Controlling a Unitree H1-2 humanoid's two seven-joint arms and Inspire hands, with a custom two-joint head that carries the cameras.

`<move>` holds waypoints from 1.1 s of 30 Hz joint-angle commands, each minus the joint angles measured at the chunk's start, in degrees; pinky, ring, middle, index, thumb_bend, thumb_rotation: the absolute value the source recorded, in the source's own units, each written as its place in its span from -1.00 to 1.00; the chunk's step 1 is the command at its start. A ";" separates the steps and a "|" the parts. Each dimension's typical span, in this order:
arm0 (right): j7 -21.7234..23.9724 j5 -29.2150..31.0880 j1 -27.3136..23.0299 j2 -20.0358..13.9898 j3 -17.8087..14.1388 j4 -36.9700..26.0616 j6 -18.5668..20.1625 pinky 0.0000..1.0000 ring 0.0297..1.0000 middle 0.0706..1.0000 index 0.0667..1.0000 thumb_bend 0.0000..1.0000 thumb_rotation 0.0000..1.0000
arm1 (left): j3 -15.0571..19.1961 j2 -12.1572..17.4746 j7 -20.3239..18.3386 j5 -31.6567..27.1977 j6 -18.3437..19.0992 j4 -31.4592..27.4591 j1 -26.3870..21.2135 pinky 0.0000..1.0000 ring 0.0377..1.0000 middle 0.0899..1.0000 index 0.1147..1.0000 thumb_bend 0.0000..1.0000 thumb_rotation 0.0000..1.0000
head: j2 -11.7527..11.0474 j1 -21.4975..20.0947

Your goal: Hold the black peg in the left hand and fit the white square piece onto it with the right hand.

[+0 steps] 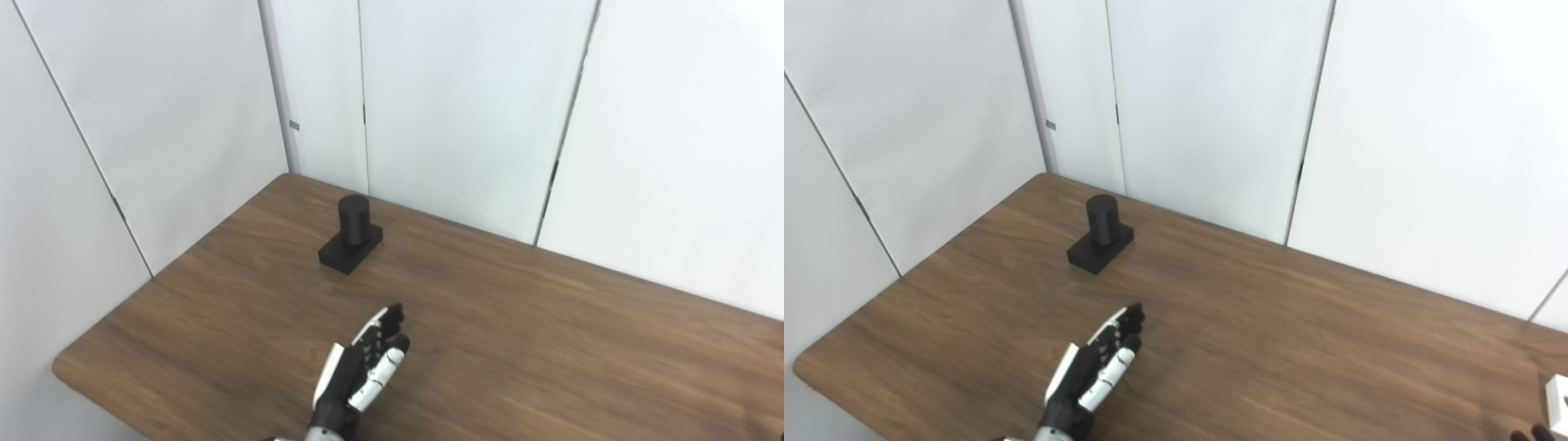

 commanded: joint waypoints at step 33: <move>-0.12 -2.15 3.15 -2.01 3.39 -0.61 -2.05 0.28 0.71 0.75 0.84 0.72 1.00 | 14.42 11.35 -11.93 60.68 18.40 14.62 -25.20 0.82 0.90 0.87 0.73 0.69 0.29 | 0.60 -1.74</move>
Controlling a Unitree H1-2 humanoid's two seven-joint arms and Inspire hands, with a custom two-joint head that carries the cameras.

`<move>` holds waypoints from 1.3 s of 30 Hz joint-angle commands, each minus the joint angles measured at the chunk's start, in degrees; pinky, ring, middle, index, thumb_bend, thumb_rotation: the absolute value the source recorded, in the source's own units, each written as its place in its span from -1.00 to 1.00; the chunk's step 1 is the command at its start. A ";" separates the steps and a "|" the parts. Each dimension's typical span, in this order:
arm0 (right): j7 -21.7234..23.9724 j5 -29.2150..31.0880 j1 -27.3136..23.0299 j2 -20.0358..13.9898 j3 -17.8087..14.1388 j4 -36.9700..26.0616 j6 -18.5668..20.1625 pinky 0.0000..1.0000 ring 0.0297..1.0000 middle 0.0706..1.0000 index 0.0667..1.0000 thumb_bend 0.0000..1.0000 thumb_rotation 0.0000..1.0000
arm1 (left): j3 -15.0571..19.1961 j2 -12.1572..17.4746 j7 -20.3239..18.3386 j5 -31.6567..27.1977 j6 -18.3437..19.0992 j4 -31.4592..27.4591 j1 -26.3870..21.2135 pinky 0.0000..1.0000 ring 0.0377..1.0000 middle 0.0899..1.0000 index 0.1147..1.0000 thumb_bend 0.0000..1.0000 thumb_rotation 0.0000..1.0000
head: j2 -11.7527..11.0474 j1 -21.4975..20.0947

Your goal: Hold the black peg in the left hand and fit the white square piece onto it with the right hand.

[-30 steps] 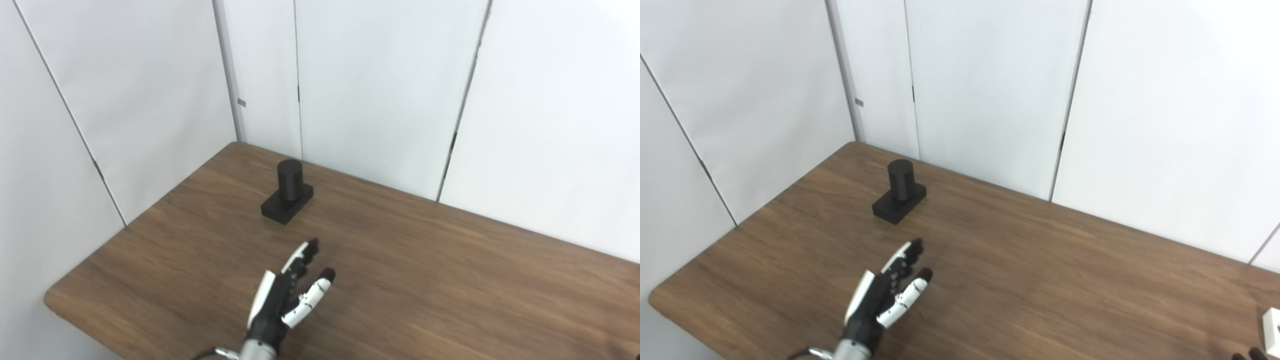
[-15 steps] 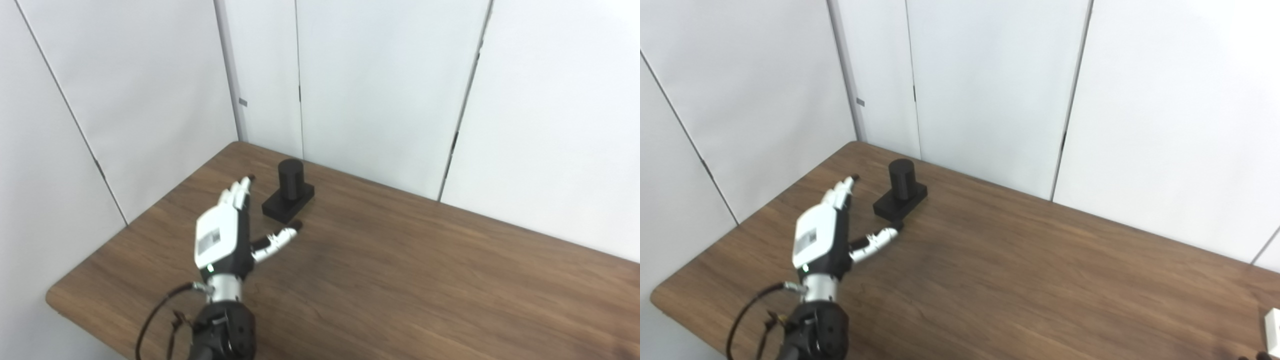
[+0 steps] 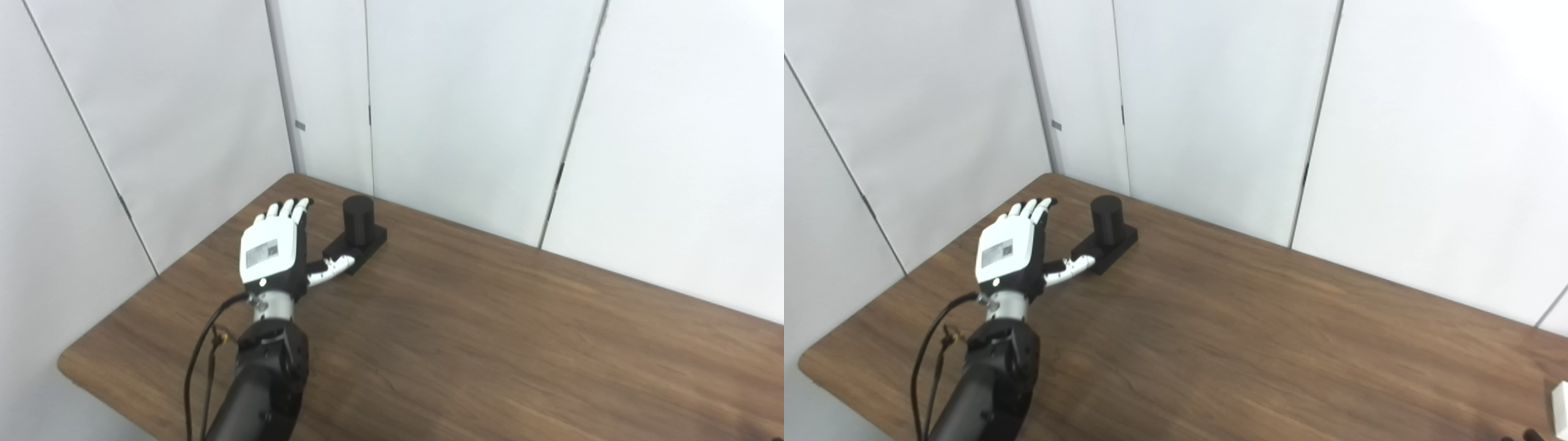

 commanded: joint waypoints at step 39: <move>1.02 -1.80 3.65 -1.64 2.79 -0.73 -2.40 0.33 0.76 0.77 0.83 0.60 1.00 | -2.60 6.38 8.78 -13.78 -0.18 31.70 -16.22 0.77 0.78 0.70 0.54 0.78 0.28 | -0.35 -2.42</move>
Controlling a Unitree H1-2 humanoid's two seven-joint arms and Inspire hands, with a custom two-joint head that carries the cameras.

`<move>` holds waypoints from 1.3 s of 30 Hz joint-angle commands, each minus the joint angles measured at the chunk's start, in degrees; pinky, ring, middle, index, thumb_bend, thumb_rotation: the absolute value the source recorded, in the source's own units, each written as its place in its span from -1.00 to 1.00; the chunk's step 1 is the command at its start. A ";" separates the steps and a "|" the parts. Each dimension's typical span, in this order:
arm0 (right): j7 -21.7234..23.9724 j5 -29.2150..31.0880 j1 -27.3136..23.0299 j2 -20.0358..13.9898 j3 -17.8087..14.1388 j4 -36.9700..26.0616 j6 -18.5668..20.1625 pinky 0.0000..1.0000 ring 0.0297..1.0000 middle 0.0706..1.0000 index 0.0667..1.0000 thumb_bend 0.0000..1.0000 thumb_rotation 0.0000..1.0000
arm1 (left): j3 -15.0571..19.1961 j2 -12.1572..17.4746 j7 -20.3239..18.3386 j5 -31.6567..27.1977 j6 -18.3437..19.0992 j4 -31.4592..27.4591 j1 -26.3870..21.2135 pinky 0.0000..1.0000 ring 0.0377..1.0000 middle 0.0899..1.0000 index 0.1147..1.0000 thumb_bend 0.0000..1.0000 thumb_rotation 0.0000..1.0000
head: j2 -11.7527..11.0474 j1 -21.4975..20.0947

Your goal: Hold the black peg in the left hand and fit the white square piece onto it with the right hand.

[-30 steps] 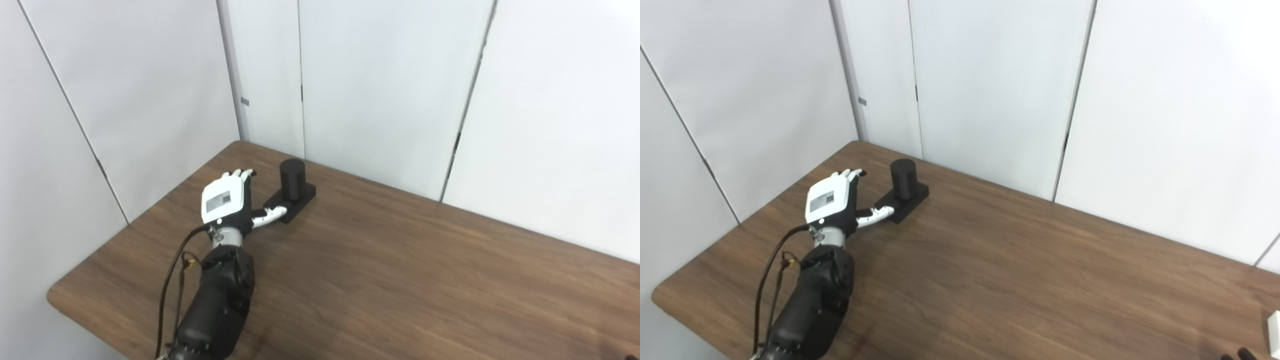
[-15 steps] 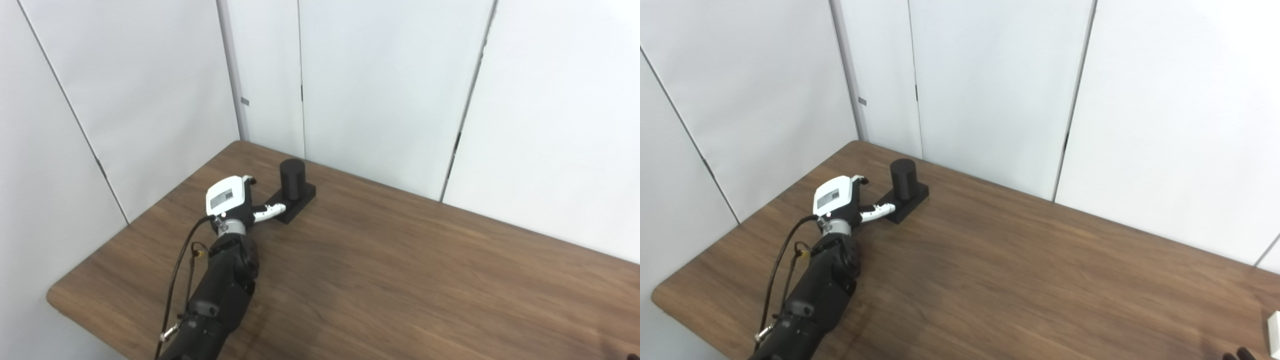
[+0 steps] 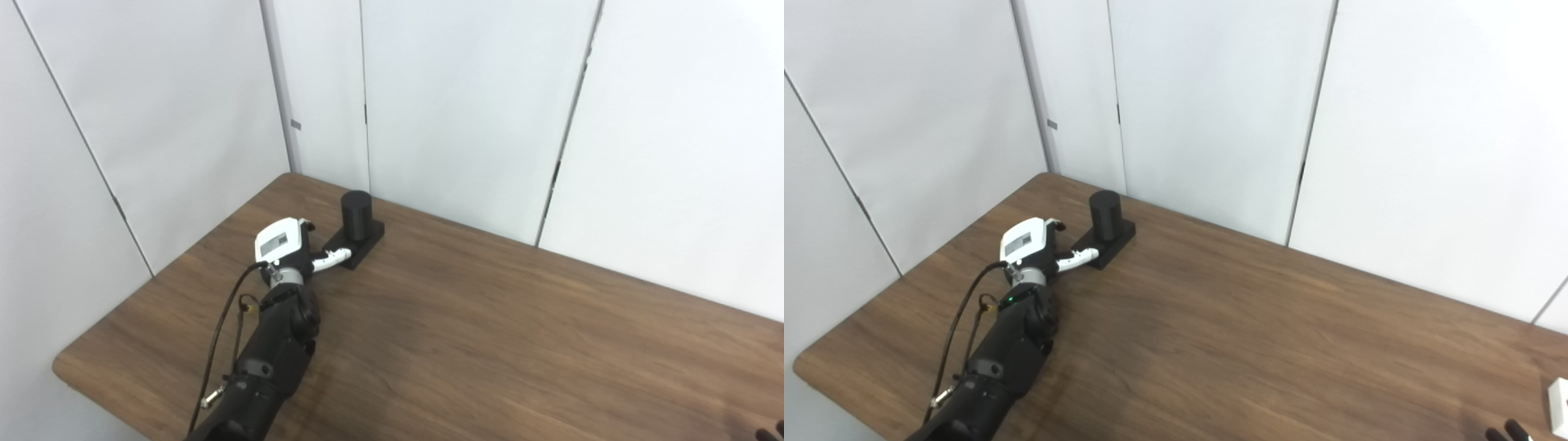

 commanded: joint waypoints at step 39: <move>3.18 3.81 2.28 -2.03 0.92 0.98 -2.87 0.66 0.91 0.89 0.95 0.45 1.00 | 2.17 -2.21 0.84 2.53 -0.17 -7.31 -2.48 0.72 0.78 0.73 0.64 0.67 0.24 | 1.22 -0.37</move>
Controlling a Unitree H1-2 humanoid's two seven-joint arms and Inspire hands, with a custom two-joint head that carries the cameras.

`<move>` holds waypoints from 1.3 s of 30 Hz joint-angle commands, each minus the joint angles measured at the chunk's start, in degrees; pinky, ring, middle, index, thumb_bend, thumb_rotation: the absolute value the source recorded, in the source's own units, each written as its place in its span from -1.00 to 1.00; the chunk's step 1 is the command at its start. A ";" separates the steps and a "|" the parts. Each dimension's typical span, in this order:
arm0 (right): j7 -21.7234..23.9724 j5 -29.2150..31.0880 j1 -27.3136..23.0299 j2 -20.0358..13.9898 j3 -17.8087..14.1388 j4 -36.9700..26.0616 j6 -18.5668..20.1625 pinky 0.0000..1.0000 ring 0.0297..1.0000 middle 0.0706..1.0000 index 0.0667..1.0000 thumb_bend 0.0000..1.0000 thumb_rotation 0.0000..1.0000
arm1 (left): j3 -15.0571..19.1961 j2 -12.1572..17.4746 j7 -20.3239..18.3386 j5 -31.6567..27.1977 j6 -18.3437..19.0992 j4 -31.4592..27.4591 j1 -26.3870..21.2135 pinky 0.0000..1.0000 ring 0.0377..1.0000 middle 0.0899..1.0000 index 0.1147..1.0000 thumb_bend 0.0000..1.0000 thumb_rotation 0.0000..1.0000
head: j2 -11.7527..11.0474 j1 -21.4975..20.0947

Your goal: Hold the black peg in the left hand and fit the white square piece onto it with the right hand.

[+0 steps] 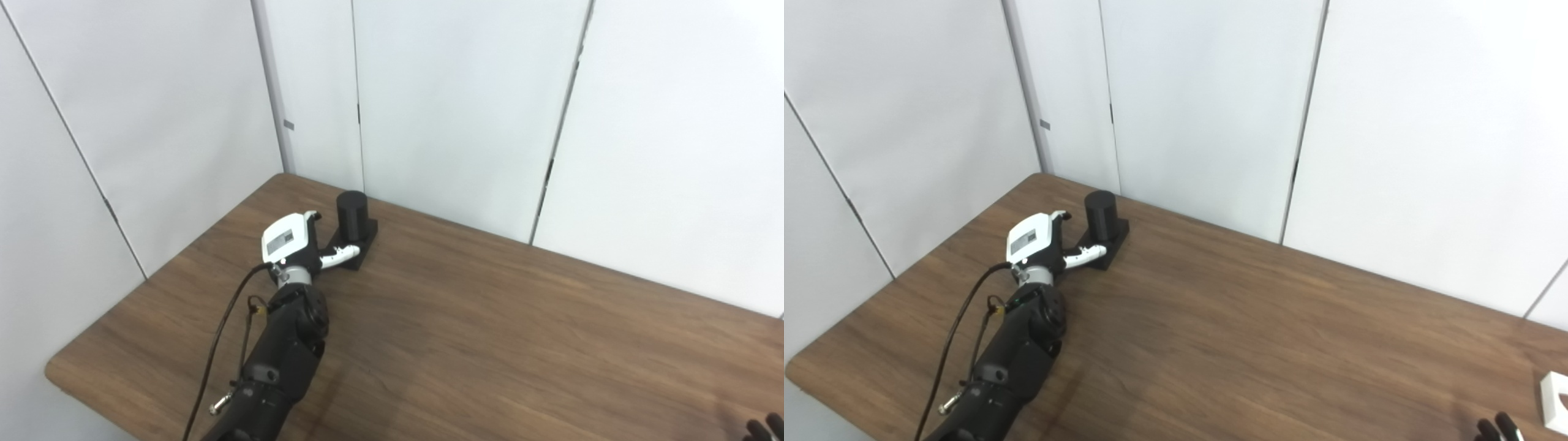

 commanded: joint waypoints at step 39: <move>0.92 -0.34 2.99 -1.43 1.29 -2.43 1.10 0.75 0.94 0.91 0.97 0.40 1.00 | 7.99 -7.40 -6.79 16.67 -0.16 1.65 -6.12 0.54 0.68 0.70 0.66 0.74 0.23 | 0.80 -0.71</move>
